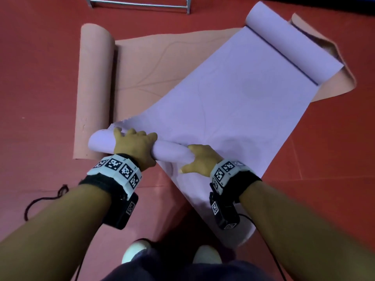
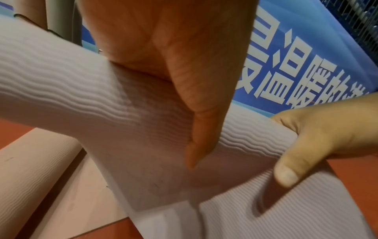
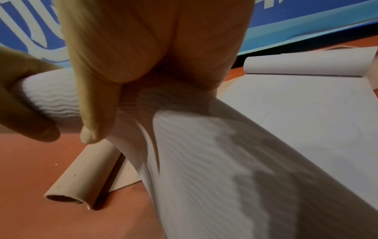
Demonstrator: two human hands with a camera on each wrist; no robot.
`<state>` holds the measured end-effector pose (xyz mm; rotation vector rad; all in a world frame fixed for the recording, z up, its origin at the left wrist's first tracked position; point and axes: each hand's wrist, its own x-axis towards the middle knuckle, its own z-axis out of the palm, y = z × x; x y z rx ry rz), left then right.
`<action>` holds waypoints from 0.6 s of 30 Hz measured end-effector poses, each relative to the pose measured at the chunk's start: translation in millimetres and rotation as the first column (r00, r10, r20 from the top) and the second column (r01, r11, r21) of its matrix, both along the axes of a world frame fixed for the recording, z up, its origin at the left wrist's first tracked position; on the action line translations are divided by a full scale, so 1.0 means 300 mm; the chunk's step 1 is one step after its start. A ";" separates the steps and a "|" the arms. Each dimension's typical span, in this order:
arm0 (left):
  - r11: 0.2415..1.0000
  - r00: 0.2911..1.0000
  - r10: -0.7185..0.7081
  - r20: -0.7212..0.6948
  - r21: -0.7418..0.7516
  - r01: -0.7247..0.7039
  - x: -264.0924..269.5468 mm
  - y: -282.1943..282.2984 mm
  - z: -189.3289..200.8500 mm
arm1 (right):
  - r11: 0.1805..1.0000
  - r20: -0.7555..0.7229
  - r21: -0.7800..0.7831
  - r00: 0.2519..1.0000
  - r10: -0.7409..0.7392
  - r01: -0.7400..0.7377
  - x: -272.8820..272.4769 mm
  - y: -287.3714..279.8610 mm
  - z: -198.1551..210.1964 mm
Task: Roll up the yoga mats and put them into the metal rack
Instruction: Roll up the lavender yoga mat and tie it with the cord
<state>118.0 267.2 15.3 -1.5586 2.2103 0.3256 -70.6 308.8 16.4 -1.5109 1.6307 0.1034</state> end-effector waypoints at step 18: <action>0.991 0.996 -0.083 0.009 -0.108 0.084 -0.010 0.179 0.214 | 0.997 -0.118 -0.066 0.993 0.031 -0.039 0.015 0.201 0.186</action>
